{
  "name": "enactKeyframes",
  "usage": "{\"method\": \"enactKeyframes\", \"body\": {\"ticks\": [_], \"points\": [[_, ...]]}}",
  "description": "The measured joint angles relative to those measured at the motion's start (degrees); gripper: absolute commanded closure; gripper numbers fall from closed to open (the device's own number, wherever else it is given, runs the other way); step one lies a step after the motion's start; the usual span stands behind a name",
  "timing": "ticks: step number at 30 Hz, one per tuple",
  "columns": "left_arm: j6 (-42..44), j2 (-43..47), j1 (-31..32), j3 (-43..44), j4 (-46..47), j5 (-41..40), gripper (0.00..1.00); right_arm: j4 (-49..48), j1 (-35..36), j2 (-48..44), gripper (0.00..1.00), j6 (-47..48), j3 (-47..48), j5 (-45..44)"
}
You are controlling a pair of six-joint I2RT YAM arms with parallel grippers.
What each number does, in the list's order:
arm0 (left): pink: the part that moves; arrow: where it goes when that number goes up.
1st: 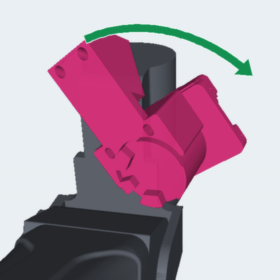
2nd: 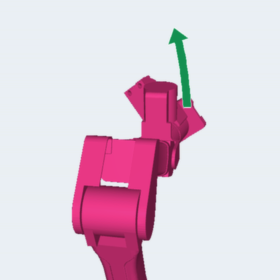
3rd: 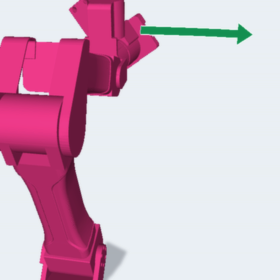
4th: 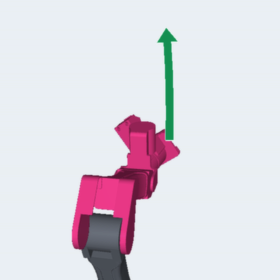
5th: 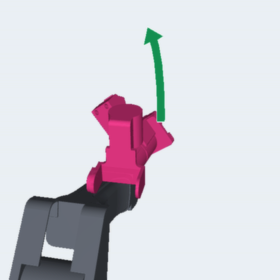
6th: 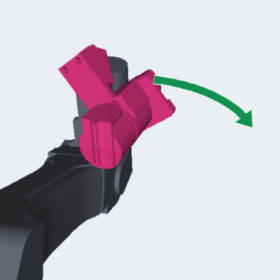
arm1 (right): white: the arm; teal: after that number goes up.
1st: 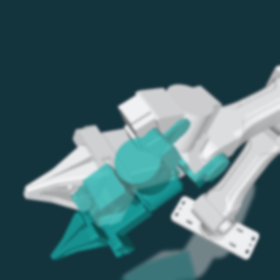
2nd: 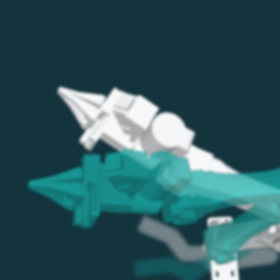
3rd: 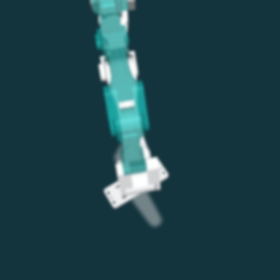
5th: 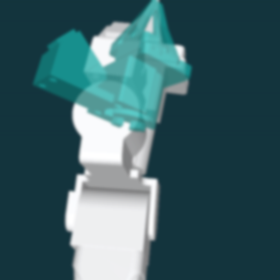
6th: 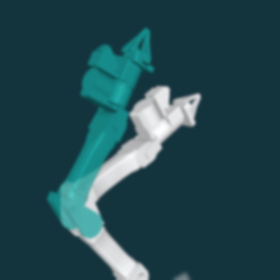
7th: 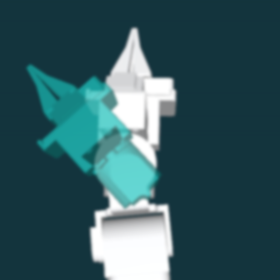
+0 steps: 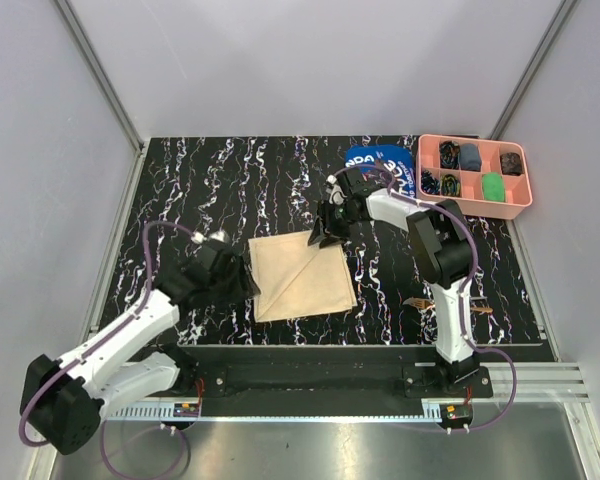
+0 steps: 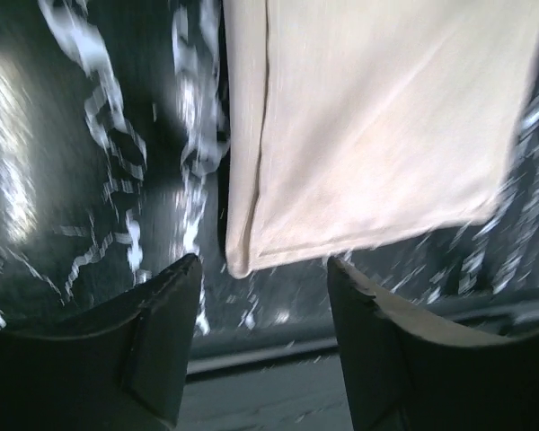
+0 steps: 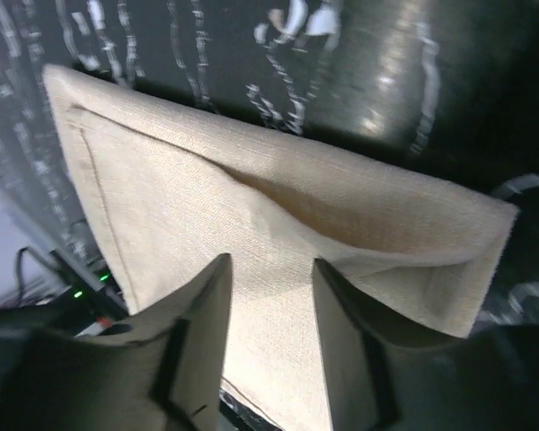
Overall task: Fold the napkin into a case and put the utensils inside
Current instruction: Smooth out the upper triangle-folded napkin at the center of the board, then pick up the upper triangle-folded napkin from the center of the board.
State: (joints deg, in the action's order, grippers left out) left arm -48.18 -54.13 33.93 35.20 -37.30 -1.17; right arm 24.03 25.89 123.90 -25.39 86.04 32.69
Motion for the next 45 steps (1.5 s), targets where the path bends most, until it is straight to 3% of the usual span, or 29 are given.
{"method": "enactKeyframes", "body": {"ticks": [5,9,13,15,26,33,45], "points": [[1.62,-0.22,-11.37,9.64,-1.49,-3.34,0.36,7.82,2.21,-4.92,0.19,2.73,1.01,-10.88],[1.6,0.02,-15.96,13.81,-3.08,-7.37,0.36,11.8,8.9,-9.92,0.15,2.4,1.01,-16.94],[1.51,-0.42,-17.03,17.18,-5.27,-9.51,0.36,13.66,17.29,-11.82,0.16,0.9,1.66,-20.7],[1.29,-0.72,-17.4,18.53,-6.62,-10.6,0.36,14.82,21.33,-11.34,0.21,-0.55,2.97,-22.73],[0.15,5.73,-17.68,21.62,-16.31,-18.71,0.28,22.08,36.89,0.57,0.4,-11.43,21.27,-37.22],[1.49,8.76,-17.77,24.57,-18.51,-20.96,0.27,26.58,40.85,7.28,0.48,-14.58,25.94,-41.09],[2.1,10.19,-17.77,24.5,-19.85,-19.85,0.28,31.65,41.86,9.22,0.47,-15.87,26.77,-45.16]]}}
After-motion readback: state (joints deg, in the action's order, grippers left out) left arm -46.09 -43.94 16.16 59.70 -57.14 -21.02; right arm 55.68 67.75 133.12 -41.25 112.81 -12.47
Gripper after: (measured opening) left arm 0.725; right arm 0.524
